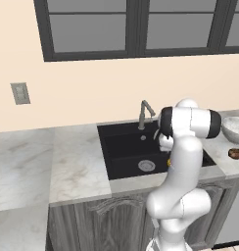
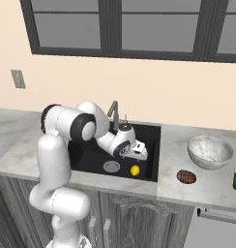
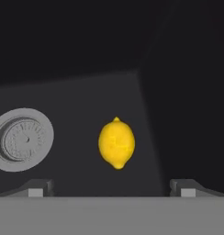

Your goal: Remove the potato and lemon from the sink. Then move the bowl and cup from the counter to the sink for washing.

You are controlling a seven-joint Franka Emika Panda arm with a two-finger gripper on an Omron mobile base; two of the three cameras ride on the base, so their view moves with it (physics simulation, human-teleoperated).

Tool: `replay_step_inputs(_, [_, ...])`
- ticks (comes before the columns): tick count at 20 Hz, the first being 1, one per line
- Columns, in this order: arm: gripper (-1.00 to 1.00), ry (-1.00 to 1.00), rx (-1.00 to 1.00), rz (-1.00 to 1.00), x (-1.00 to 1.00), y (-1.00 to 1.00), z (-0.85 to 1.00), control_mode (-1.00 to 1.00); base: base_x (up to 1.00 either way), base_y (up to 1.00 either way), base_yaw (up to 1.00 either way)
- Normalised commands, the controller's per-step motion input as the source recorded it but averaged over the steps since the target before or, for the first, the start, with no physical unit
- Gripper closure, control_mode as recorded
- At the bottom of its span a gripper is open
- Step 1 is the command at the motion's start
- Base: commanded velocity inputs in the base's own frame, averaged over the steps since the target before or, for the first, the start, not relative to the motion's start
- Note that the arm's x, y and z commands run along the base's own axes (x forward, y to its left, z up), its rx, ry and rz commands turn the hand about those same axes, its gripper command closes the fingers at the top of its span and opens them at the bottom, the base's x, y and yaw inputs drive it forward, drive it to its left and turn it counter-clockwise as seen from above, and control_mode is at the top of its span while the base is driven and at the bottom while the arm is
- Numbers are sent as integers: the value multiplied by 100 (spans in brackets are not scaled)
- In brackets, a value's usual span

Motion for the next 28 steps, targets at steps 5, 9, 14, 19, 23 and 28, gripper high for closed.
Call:
replay_step_inputs(5, [-100, 1, 0, 0, 9, -5, -18, -100, 0, 0, 0])
replay_step_inputs(9, [-100, 1, 0, 0, 4, -5, -17, -100, 0, 0, 0])
replay_step_inputs(14, [-100, 6, 0, 0, 1, -4, -15, -100, 0, 0, 0])
replay_step_inputs(19, [-100, 5, 0, 0, 5, -2, -14, -100, 0, 0, 0])
replay_step_inputs(23, [-100, 1, 0, 0, 12, 0, -14, -100, 0, 0, 0])
replay_step_inputs(28, [-100, 0, 0, 0, 13, 0, -14, -100, 0, 0, 0])
